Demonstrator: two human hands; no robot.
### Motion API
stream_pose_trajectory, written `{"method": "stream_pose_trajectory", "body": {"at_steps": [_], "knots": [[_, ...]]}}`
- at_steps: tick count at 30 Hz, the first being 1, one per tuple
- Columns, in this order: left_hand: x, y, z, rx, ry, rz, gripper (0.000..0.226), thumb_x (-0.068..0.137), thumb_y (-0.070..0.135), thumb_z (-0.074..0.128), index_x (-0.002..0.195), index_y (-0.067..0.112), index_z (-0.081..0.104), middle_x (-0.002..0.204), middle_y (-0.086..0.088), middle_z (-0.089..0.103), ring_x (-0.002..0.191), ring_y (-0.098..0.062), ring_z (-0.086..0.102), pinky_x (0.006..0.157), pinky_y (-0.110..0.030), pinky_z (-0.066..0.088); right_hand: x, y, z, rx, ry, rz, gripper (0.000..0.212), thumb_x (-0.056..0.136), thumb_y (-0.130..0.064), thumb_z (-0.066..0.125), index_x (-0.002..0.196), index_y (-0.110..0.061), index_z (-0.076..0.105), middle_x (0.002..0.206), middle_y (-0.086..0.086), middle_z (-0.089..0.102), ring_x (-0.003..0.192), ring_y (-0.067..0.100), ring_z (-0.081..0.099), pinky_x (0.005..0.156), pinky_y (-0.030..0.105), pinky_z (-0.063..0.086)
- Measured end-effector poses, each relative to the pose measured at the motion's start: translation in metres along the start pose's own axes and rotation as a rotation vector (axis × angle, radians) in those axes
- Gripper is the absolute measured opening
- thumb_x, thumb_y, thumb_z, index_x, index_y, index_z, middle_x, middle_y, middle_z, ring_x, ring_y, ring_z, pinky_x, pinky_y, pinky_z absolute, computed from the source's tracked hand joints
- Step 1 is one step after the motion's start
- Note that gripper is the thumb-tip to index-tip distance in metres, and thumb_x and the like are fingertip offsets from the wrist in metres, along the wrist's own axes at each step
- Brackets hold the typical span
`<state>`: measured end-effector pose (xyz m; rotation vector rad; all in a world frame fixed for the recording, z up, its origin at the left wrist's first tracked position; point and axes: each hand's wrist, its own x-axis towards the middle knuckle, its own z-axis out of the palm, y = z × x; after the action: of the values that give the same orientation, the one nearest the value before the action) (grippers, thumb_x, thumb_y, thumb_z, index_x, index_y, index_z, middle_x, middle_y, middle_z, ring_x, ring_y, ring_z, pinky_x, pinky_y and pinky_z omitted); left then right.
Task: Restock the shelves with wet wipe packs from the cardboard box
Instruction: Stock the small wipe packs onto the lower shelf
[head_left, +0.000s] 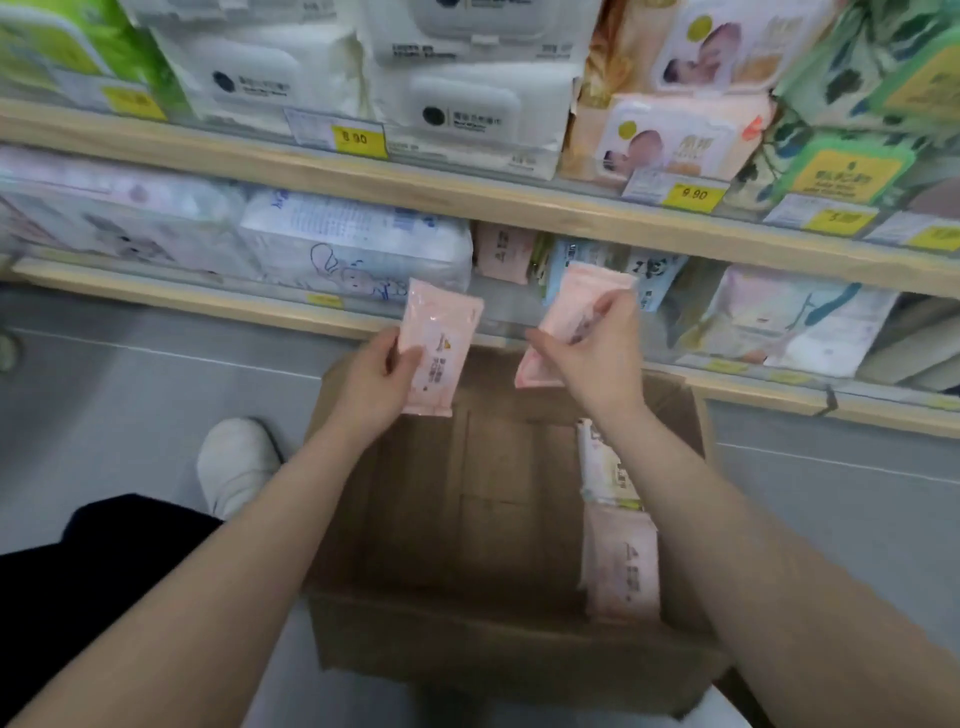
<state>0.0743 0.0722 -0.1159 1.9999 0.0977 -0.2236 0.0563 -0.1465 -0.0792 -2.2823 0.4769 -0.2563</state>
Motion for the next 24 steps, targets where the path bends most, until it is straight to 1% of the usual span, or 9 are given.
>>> {"method": "stream_pose_trajectory", "body": {"at_steps": [1,3,6,9,11,13,16,20,24], "knots": [[0.007,-0.004,-0.005,0.000,0.021,0.000,0.018,0.085,0.050,0.048,0.100,0.044,0.055,0.104,0.010,0.065,0.091,-0.012,0.064,0.082,-0.036,0.055,0.011,-0.005,0.009,0.011,0.012,-0.021,0.063,0.069,-0.036,0.081,0.105,-0.010,0.036,0.105,0.005,0.043,0.086,0.017,0.047,0.060,0.019,0.030],[0.020,-0.011,-0.009,-0.030,0.054,0.031,0.013,0.090,0.043,0.049,0.102,0.042,0.052,0.108,0.008,0.064,0.098,-0.015,0.063,0.086,-0.046,0.054,0.034,-0.010,0.030,0.014,0.021,-0.037,0.058,0.070,-0.033,0.081,0.098,-0.011,0.036,0.104,0.005,0.038,0.076,0.009,0.038,0.061,0.017,0.026],[0.037,-0.013,-0.008,-0.068,0.116,0.105,0.020,0.096,0.024,0.049,0.115,0.025,0.053,0.111,0.006,0.062,0.100,-0.011,0.061,0.087,-0.043,0.054,0.068,-0.005,0.068,0.009,0.019,-0.022,0.062,0.066,-0.032,0.084,0.099,-0.012,0.035,0.113,0.012,0.043,0.082,0.015,0.040,0.067,0.019,0.028],[0.051,-0.028,-0.005,-0.106,0.118,0.118,0.024,0.097,0.022,0.048,0.120,0.025,0.052,0.115,0.009,0.061,0.104,-0.005,0.060,0.088,-0.036,0.054,0.100,-0.001,0.102,-0.032,0.040,0.032,0.082,0.063,-0.034,0.085,0.121,-0.001,0.039,0.126,0.018,0.042,0.106,0.031,0.049,0.085,0.029,0.037],[0.057,-0.037,-0.005,-0.104,0.101,0.119,0.025,0.097,0.023,0.048,0.121,0.023,0.053,0.115,0.008,0.062,0.104,-0.003,0.061,0.082,-0.030,0.056,0.120,-0.001,0.120,-0.034,0.079,0.075,0.090,0.062,-0.036,0.083,0.129,0.000,0.035,0.131,0.018,0.038,0.109,0.034,0.050,0.088,0.033,0.040],[0.059,-0.038,-0.006,-0.107,0.094,0.126,0.024,0.097,0.024,0.048,0.120,0.023,0.054,0.114,0.007,0.063,0.102,-0.003,0.062,0.078,-0.026,0.057,0.135,0.002,0.136,-0.031,0.065,0.039,0.084,0.065,-0.037,0.077,0.128,0.000,0.038,0.132,0.019,0.036,0.106,0.032,0.050,0.091,0.034,0.043],[0.061,-0.039,-0.007,-0.099,0.077,0.124,0.020,0.097,0.025,0.048,0.115,0.025,0.054,0.110,0.012,0.064,0.098,0.000,0.062,0.073,-0.022,0.057,0.140,0.013,0.149,-0.077,-0.044,-0.044,0.068,0.073,-0.025,0.077,0.129,-0.007,0.044,0.137,0.017,0.034,0.112,0.027,0.045,0.096,0.030,0.040],[0.058,-0.034,-0.007,-0.098,0.048,0.097,0.019,0.096,0.028,0.047,0.115,0.026,0.053,0.111,0.011,0.063,0.099,-0.002,0.062,0.072,-0.023,0.057,0.130,0.024,0.137,-0.072,-0.113,-0.088,0.056,0.077,-0.021,0.073,0.129,-0.017,0.051,0.138,0.016,0.036,0.115,0.027,0.050,0.090,0.016,0.033],[0.052,-0.025,-0.002,-0.081,0.011,0.058,0.018,0.096,0.029,0.048,0.113,0.030,0.053,0.111,0.012,0.063,0.099,-0.003,0.061,0.075,-0.023,0.053,0.099,0.023,0.101,0.069,-0.170,-0.116,0.041,0.084,-0.016,0.066,0.124,-0.015,0.059,0.123,0.006,0.051,0.109,0.018,0.054,0.088,0.014,0.038]]}}
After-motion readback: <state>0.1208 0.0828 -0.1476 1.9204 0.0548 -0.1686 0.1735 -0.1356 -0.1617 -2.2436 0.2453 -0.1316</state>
